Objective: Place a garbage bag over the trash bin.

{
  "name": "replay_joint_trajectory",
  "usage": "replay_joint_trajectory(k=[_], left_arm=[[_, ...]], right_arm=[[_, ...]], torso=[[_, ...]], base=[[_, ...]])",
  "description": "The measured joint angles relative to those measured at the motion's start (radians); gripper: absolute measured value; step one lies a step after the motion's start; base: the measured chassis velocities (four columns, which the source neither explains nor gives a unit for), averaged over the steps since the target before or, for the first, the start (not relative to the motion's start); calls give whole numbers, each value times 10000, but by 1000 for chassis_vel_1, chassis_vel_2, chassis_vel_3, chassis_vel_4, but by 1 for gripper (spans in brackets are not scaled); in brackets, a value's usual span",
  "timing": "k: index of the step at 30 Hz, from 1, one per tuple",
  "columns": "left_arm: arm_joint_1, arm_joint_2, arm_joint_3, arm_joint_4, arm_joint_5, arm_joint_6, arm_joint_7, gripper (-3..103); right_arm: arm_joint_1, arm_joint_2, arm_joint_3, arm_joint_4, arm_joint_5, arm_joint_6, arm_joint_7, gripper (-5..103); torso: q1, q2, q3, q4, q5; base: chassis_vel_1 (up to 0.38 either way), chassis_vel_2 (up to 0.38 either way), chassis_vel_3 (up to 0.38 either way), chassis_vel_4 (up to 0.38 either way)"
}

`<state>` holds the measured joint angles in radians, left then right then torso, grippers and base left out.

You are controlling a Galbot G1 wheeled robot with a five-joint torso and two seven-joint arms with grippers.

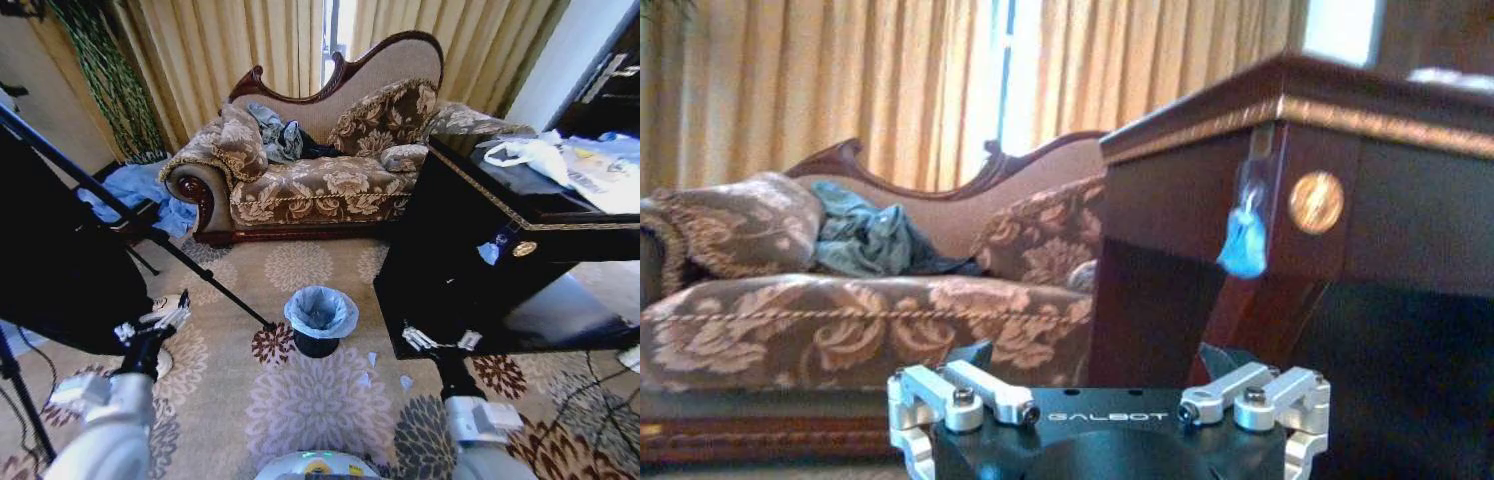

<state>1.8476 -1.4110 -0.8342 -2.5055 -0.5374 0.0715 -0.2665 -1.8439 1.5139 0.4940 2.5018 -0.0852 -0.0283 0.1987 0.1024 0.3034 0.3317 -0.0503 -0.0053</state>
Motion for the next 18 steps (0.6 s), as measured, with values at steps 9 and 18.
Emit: replay_joint_trajectory(k=[9,18], left_arm=[[630,-826,402,7,1387,-559,1203,100],[645,-754,280,31,1474,-568,1376,100]], right_arm=[[-689,147,-648,89,-155,-8,-294,100],[-687,97,-707,32,-81,-45,-335,100]], torso=[[0,-1,0,-1,5],[0,-3,1,-1,4]], base=[[0,0,0,0],[0,0,0,0]])
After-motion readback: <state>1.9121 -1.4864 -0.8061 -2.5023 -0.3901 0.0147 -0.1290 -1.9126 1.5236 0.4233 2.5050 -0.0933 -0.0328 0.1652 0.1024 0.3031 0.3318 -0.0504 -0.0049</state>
